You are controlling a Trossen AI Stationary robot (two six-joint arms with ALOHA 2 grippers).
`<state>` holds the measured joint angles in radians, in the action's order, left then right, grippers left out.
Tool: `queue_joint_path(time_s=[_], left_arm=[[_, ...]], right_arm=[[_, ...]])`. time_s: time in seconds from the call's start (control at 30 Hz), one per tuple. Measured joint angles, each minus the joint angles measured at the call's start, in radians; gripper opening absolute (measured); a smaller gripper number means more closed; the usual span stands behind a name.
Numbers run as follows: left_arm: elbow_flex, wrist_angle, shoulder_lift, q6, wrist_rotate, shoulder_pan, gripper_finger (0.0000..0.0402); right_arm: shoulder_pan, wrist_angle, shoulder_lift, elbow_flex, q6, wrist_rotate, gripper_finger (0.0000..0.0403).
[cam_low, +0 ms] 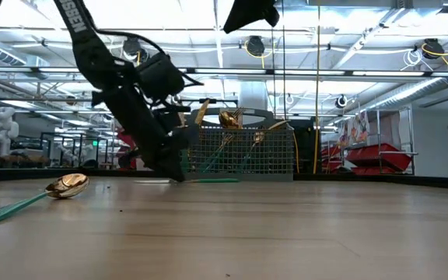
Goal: Sort silverware
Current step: Put the green knife into the gray silverware organizer
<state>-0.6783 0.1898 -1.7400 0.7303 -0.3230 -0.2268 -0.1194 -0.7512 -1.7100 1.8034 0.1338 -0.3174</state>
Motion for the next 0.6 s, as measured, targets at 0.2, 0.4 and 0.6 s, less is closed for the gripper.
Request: queue_joint_path(time_s=[0.2, 0.4, 0.6], left_arm=[[-0.002, 0.102, -0.067, 0.05, 0.035, 0.006, 0.0], [-0.04, 0.179, -0.115, 0.075, 0.098, 0.067, 0.0], [-0.11, 0.165, -0.138, 0.083, 0.108, 0.15, 0.0]], right_arm=[[0.034, -0.01, 0.0, 0.0, -0.021, 0.003, 0.0], [0.044, -0.069, 0.0, 0.0, -0.045, 0.006, 0.0], [0.036, -0.14, -0.001, 0.0, -0.049, 0.005, 0.0]])
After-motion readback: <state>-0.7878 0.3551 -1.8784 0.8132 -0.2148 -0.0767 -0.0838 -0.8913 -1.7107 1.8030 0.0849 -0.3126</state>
